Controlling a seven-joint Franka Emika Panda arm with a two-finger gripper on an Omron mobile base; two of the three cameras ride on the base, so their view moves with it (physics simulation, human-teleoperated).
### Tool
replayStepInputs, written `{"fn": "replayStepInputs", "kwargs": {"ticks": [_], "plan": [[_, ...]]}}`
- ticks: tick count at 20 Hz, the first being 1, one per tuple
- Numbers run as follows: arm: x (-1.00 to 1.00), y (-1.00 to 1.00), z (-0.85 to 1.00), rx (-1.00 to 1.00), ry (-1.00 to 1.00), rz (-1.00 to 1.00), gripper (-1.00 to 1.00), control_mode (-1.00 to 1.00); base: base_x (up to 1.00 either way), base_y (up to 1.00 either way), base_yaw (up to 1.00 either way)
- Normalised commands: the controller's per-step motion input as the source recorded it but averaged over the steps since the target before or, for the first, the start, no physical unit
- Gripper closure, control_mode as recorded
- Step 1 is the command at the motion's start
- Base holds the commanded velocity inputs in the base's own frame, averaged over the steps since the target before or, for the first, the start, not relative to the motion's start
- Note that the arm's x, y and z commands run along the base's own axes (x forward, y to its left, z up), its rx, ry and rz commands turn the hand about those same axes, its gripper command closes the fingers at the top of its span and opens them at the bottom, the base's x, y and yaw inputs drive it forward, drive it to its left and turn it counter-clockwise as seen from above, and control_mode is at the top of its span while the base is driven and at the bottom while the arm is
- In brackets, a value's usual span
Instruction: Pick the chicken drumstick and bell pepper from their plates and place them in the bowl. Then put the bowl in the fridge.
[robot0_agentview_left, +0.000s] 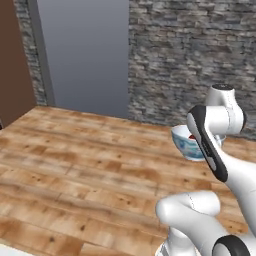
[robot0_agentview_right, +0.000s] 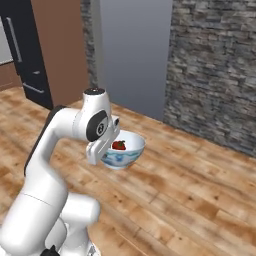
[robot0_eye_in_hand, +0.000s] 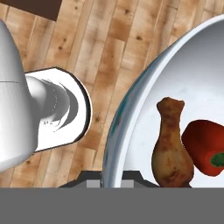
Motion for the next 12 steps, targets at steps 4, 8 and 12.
{"fn": "replayStepInputs", "kwargs": {"ticks": [4, 8, 12], "plan": [[0.00, 0.00, 0.00, 0.00, 0.00, 0.00, 1.00, 1.00, 0.94, 0.20, 0.10], [0.00, 0.00, 0.00, 0.00, 0.00, 0.00, 1.00, 1.00, 0.90, 0.27, 0.14], [0.00, 0.00, 0.00, 0.00, 0.00, 0.00, 1.00, 1.00, 0.83, 0.28, 0.20]]}}
